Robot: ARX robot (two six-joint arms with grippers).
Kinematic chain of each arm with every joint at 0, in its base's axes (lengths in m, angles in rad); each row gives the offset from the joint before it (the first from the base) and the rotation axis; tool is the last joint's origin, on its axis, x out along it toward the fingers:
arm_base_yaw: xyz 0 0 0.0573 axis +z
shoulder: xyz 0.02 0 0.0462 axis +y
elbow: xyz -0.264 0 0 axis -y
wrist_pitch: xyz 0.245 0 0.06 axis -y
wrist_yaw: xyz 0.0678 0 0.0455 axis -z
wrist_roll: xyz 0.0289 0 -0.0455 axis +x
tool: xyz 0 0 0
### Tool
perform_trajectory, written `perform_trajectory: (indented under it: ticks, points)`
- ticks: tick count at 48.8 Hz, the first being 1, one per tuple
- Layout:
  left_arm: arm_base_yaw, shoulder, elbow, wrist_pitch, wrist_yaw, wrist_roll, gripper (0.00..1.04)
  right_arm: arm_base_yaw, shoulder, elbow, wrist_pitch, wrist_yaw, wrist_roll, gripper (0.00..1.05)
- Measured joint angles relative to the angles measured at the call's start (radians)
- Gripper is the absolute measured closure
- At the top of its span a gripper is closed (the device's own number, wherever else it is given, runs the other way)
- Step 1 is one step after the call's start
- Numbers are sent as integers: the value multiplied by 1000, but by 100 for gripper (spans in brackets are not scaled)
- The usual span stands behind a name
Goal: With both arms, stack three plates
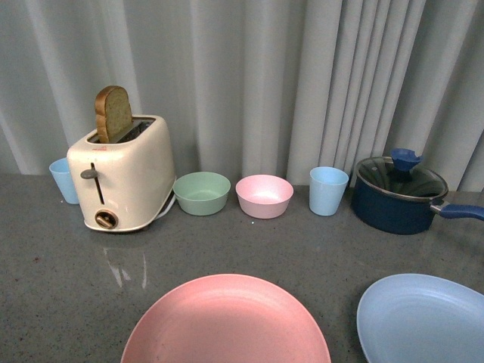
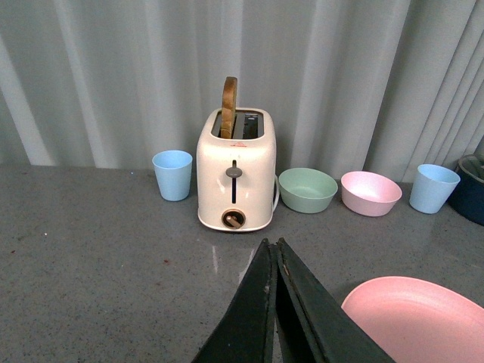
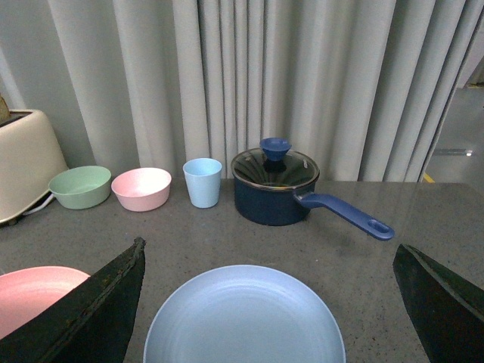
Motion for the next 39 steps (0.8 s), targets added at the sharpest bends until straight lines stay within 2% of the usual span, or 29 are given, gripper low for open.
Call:
perform_trajectory:
  ticks: [15,20,32,39]
  points:
    - [0,-93,0,-94,0,0,101,0,0,0,0,0,0,7]
    - [0,-218,0,-252,0,0,101,0,0,0,0,0,0,7]
    - [0,-258,0,-264,0,0,101,0,0,0,0,0,0,7]
    - [0,-258,0,-264,0,0,80,0,0,0,0,0,0,7]
